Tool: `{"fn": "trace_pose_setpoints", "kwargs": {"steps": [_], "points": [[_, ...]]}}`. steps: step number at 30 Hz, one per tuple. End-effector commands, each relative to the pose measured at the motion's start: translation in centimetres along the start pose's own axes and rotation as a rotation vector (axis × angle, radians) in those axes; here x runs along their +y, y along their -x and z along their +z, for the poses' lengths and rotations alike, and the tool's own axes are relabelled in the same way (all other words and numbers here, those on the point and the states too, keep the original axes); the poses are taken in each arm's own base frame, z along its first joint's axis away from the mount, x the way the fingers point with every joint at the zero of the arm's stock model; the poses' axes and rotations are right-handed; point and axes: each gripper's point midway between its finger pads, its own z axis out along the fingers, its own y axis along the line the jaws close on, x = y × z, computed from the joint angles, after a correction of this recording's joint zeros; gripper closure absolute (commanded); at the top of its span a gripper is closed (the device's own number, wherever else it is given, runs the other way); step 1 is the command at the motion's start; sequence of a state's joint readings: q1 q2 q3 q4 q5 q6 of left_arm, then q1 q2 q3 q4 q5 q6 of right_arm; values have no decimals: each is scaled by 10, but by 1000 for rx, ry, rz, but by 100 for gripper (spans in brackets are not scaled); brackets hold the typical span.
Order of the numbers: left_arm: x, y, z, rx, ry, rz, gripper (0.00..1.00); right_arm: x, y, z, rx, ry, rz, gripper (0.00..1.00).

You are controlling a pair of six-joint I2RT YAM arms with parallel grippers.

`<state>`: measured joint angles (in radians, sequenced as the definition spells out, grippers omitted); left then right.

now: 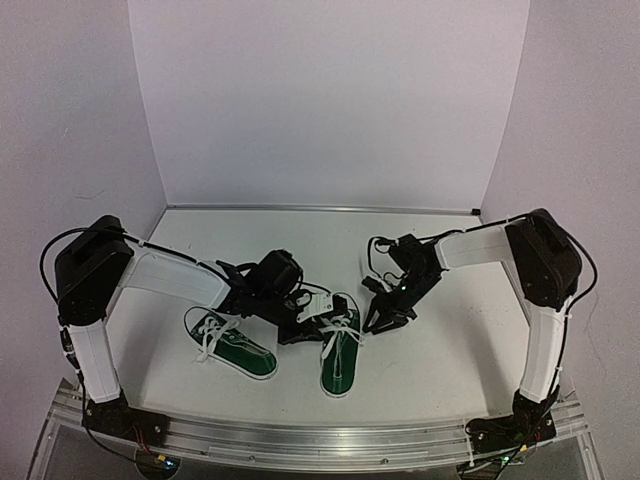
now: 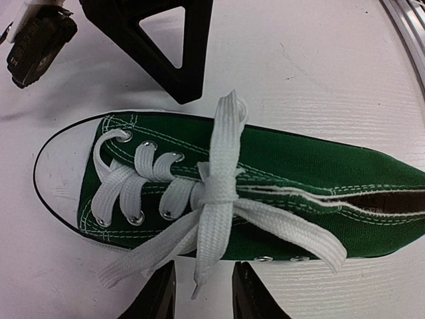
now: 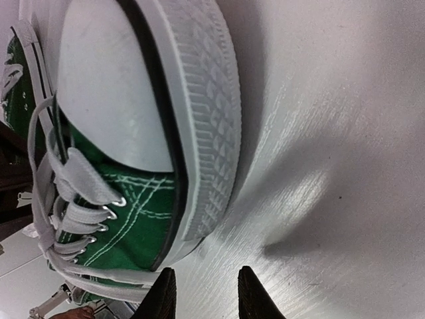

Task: Tie the shoes

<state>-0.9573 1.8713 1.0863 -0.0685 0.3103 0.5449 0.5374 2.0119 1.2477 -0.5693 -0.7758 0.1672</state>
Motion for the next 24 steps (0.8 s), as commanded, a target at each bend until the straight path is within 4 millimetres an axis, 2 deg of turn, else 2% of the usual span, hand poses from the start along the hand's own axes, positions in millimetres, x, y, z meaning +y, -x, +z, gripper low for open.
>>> {"fn": "trace_pose_setpoints", "kwargs": {"steps": [1,6,10,19,24], "points": [[10,20,-2,-51,31,13,69,16,6,5,10,47,-71,70],[10,20,-2,-52,35,11,69,41,0,8,39,133,-117,70],[9,19,-1,-52,33,13,69,54,-4,1,34,168,-140,68],[8,19,0,-54,22,14,70,71,-12,-16,20,201,-159,67],[8,19,0,-54,23,13,70,79,-14,-11,37,219,-173,66]]}}
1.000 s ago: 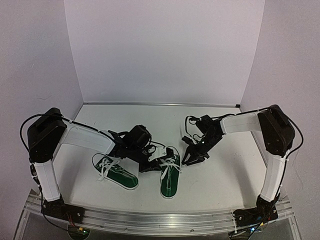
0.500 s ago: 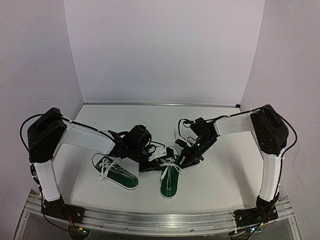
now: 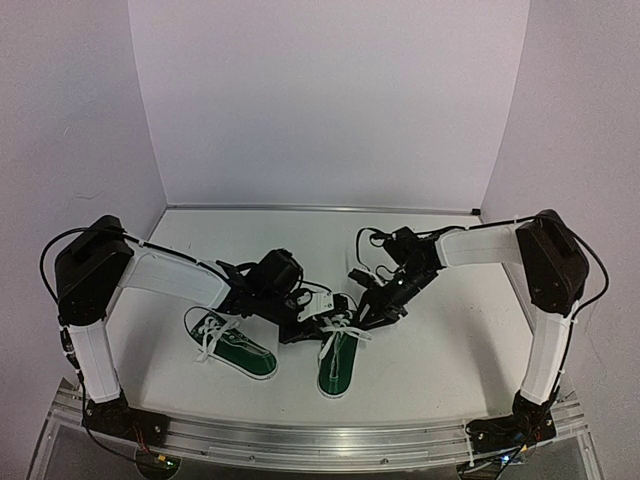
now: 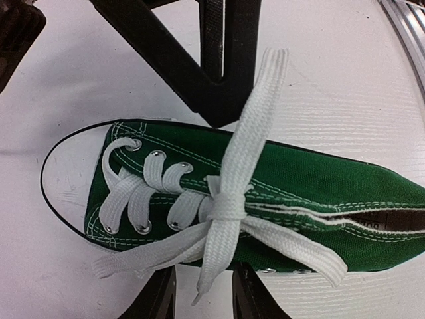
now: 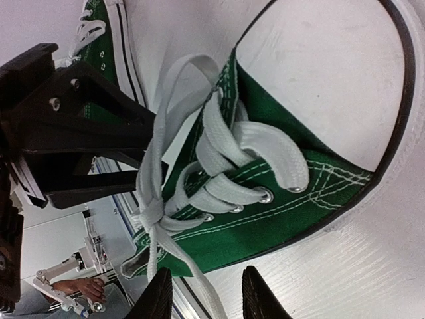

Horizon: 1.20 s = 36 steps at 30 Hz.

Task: Tie the shoes

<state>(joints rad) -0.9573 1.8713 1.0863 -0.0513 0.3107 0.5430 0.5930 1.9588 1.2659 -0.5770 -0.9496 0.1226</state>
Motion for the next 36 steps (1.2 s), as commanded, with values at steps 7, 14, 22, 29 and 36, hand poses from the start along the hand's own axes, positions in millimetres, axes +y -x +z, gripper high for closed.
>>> {"fn": "trace_pose_setpoints", "kwargs": {"steps": [7,14,22,29,36], "points": [[6,18,-1,-47,12,9,71,23,-2,13,40,38,-61,67],[5,25,-6,-74,8,11,73,14,-5,17,51,7,-48,68],[6,24,-11,-62,24,8,86,10,-5,18,49,-14,-43,84],[6,15,-29,-34,67,-5,95,6,-4,18,47,-33,-39,97],[12,0,-45,-1,119,-39,100,4,-6,17,49,-47,-36,100]]}}
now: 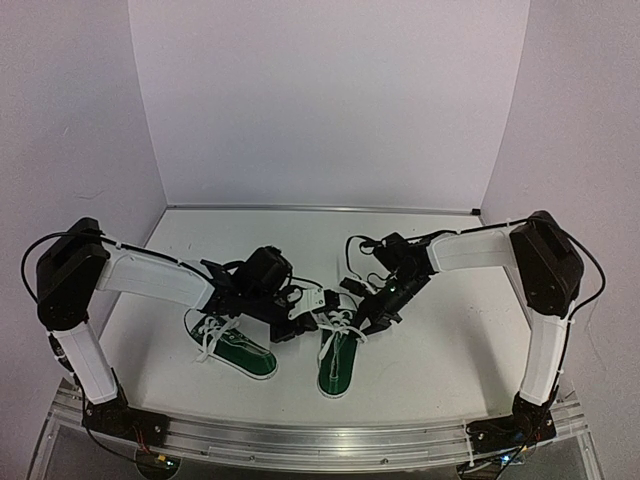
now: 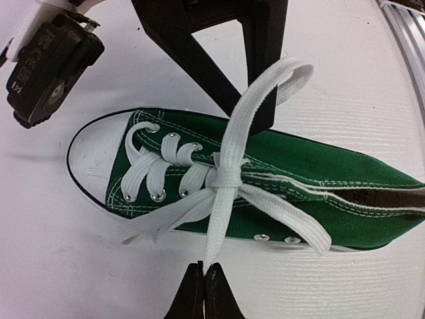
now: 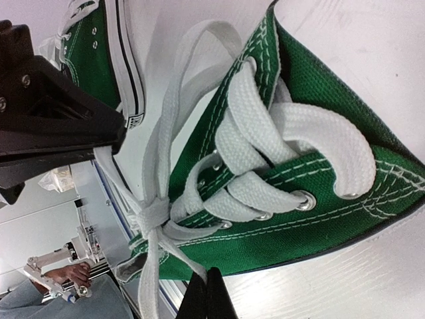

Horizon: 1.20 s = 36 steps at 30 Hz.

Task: Tie the shoes

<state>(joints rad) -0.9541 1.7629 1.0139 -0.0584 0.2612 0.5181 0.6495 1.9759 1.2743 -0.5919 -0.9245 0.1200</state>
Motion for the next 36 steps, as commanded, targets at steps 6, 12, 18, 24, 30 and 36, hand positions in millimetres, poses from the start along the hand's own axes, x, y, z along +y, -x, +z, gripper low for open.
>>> {"fn": "trace_pose_setpoints", "kwargs": {"steps": [6,12,18,24,30,36], "points": [[18,-15,-30,40,99,-46,100,-6,5,-2,-7,-44,0,100],[16,-28,-42,66,112,-53,100,-3,7,-3,-13,-32,11,100],[12,-28,-45,67,92,-50,100,6,17,-3,-18,7,-12,81],[14,-33,-47,80,117,-56,100,4,16,-1,-10,11,-7,80],[11,-39,-51,88,124,-69,100,1,10,1,4,6,-1,82],[13,-37,-49,83,122,-83,100,9,6,4,20,30,-20,81]]}}
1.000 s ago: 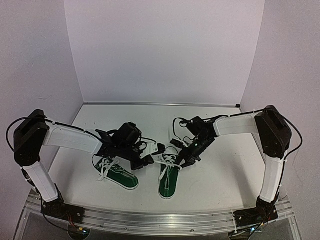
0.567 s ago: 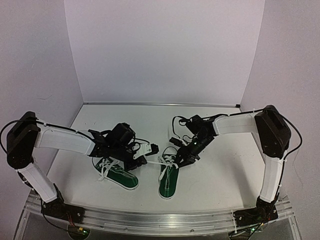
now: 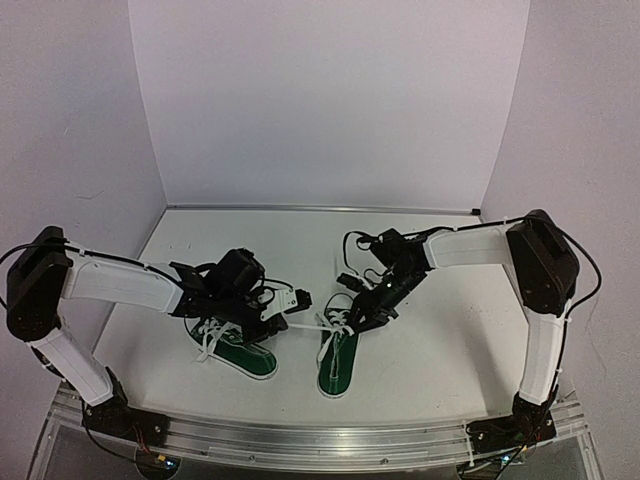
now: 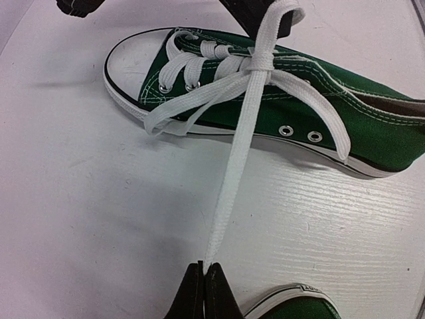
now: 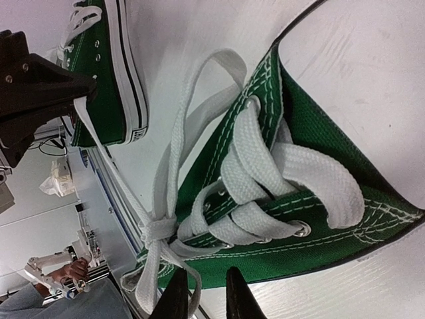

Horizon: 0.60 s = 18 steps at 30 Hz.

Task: Tie the shoes

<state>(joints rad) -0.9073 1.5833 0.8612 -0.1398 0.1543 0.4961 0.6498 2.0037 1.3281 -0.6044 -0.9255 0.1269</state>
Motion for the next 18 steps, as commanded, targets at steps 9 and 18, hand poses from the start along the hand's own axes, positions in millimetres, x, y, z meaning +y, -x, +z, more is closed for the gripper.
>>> {"fn": "trace_pose_setpoints", "kwargs": {"steps": [9,18], "points": [[2,23,-2,-60,-32,8,99,12,-16,10,65,17,-27,87],[-16,3,3,-3,-77,66,98,-22,-17,-10,21,-111,45,100]]}}
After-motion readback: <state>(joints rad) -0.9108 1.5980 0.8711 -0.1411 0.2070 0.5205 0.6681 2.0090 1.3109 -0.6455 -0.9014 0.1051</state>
